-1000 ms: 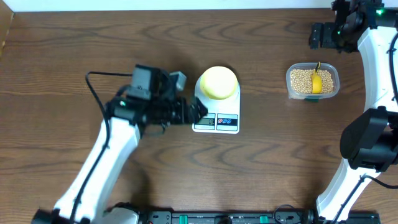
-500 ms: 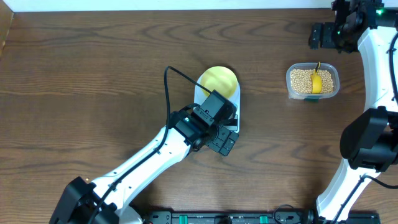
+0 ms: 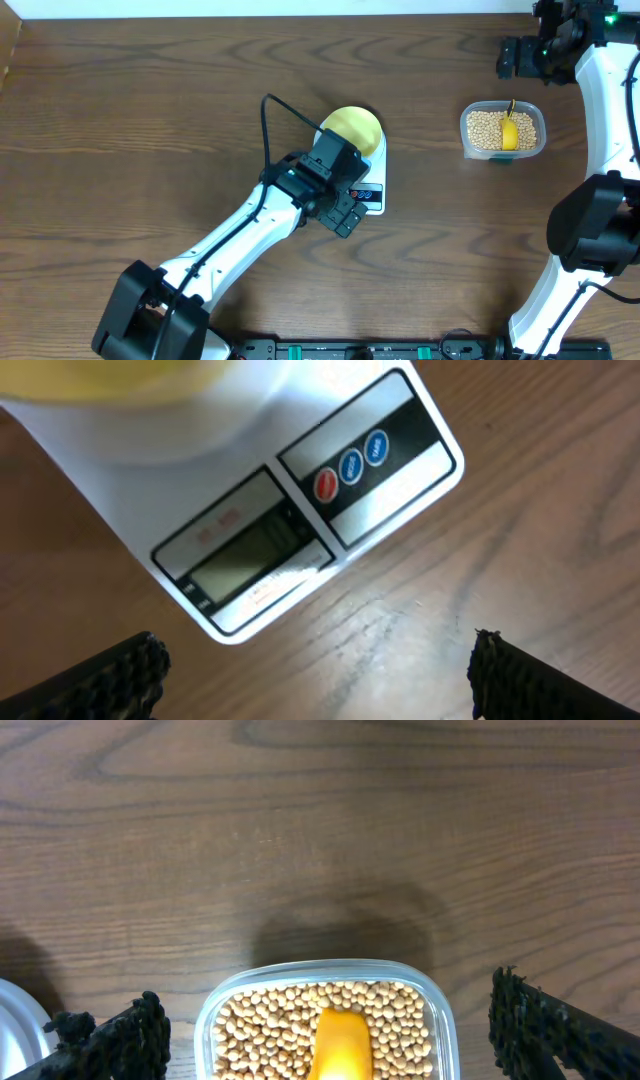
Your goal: Scoop item into bowl and weigh 50g on scale
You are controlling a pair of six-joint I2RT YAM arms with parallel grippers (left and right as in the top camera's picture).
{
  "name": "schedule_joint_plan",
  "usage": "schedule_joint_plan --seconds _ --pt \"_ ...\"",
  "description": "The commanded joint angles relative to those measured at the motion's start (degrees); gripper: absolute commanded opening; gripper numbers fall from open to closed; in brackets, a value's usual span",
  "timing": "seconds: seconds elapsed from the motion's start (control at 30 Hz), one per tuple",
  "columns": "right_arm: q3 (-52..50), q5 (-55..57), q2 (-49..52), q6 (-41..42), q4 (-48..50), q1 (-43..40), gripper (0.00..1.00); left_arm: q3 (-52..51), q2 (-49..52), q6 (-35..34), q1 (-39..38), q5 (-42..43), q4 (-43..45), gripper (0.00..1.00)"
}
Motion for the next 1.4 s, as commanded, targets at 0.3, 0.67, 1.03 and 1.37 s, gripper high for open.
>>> schedule_joint_plan --seconds 0.3,0.67,1.03,1.37 --pt "0.8 -0.3 0.2 -0.3 -0.1 0.0 0.99 0.5 6.5 4.2 0.4 4.8 3.4 0.97" --pt "0.8 -0.3 0.2 -0.3 -0.1 0.0 0.99 8.2 10.9 9.8 0.4 12.2 -4.9 0.97" --pt "0.8 -0.3 0.2 -0.3 -0.1 0.0 0.99 14.7 19.5 18.3 -2.3 10.8 -14.8 0.98" --pt "0.8 -0.3 0.2 -0.3 -0.1 0.0 0.99 14.7 20.1 23.9 -5.9 2.1 -11.3 0.98"
